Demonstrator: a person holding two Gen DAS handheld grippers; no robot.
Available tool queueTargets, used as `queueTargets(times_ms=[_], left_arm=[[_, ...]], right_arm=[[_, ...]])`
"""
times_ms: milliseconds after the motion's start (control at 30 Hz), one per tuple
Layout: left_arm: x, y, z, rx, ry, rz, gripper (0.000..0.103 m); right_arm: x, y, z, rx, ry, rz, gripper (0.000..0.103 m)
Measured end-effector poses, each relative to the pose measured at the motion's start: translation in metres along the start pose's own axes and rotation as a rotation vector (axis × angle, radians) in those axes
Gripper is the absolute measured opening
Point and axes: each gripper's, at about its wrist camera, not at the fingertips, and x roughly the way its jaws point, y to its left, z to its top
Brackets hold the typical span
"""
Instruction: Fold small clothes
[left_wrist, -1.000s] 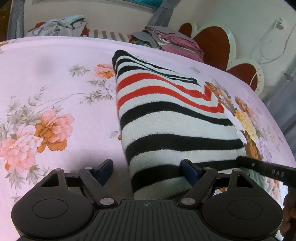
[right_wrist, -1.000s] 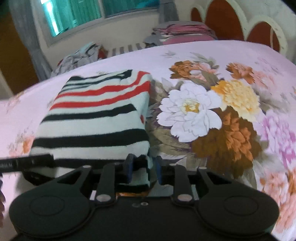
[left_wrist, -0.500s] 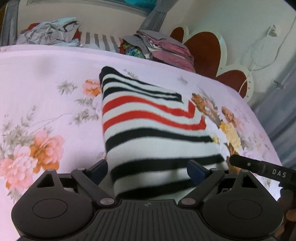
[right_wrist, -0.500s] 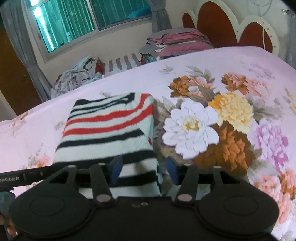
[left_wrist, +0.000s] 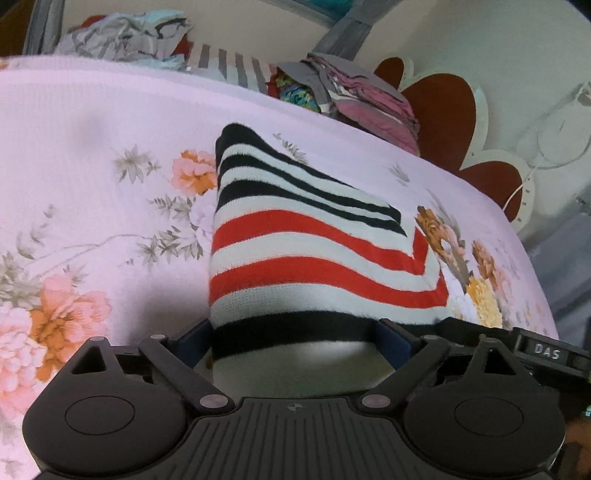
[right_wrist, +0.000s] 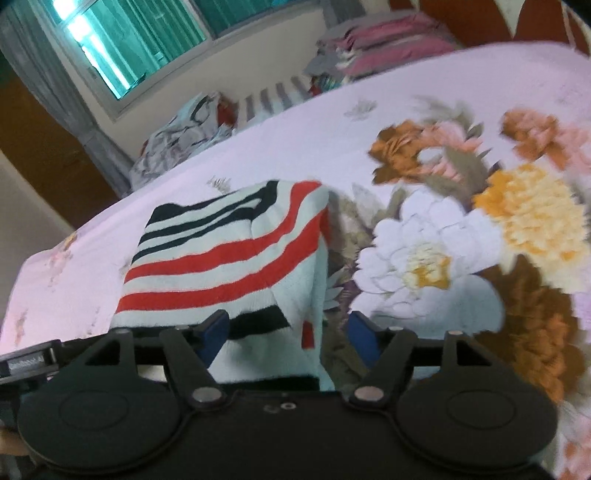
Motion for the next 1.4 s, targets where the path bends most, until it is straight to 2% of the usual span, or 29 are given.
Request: queueTargets(times_ms=[233, 367, 433, 533, 567, 600, 800, 833, 900, 967, 1267, 1400], left_arm=[[0.021, 0.011, -0.001, -0.063, 0.026, -0.071, 0.093], [0.028, 0.011, 0.0, -0.054, 0.022, -0.089, 0.093], [0.03, 0.011, 0.002, -0.056, 0.021, -0.091, 0.093], [0.029, 0.009, 0.002, -0.065, 0.018, -0.089, 0.083], [0.028, 0.009, 0.002, -0.066, 0.017, -0.087, 0.079], [0.027, 0.009, 0.003, -0.061, 0.016, -0.087, 0.078], [0.027, 0.006, 0.003, -0.034, 0.005, -0.067, 0.077], [0.026, 0.005, 0.003, -0.029, 0.002, -0.061, 0.076], [0.023, 0.002, 0.003, -0.014, -0.005, -0.054, 0.073], [0.019, 0.002, 0.003, -0.005, -0.012, -0.054, 0.072], [-0.01, 0.002, 0.006, 0.03, -0.061, -0.068, 0.067], [-0.034, 0.013, 0.008, 0.044, -0.087, -0.066, 0.067]], right_arm=[[0.031, -0.023, 0.004, 0.05, 0.059, 0.151, 0.075], [0.038, -0.025, 0.007, 0.04, 0.068, 0.211, 0.059], [0.042, -0.025, 0.008, 0.04, 0.061, 0.224, 0.058], [0.043, -0.022, 0.008, 0.051, 0.06, 0.235, 0.05], [0.042, -0.021, 0.008, 0.054, 0.065, 0.245, 0.042], [0.041, -0.02, 0.008, 0.052, 0.066, 0.254, 0.04], [0.045, -0.019, 0.007, 0.054, 0.065, 0.238, 0.048], [0.044, -0.017, 0.008, 0.05, 0.064, 0.227, 0.047], [0.038, -0.015, 0.008, 0.051, 0.059, 0.23, 0.038], [0.035, -0.014, 0.009, 0.054, 0.046, 0.231, 0.036], [0.009, 0.002, 0.01, 0.049, 0.002, 0.279, 0.034], [0.004, 0.025, 0.008, 0.04, -0.015, 0.299, 0.034]])
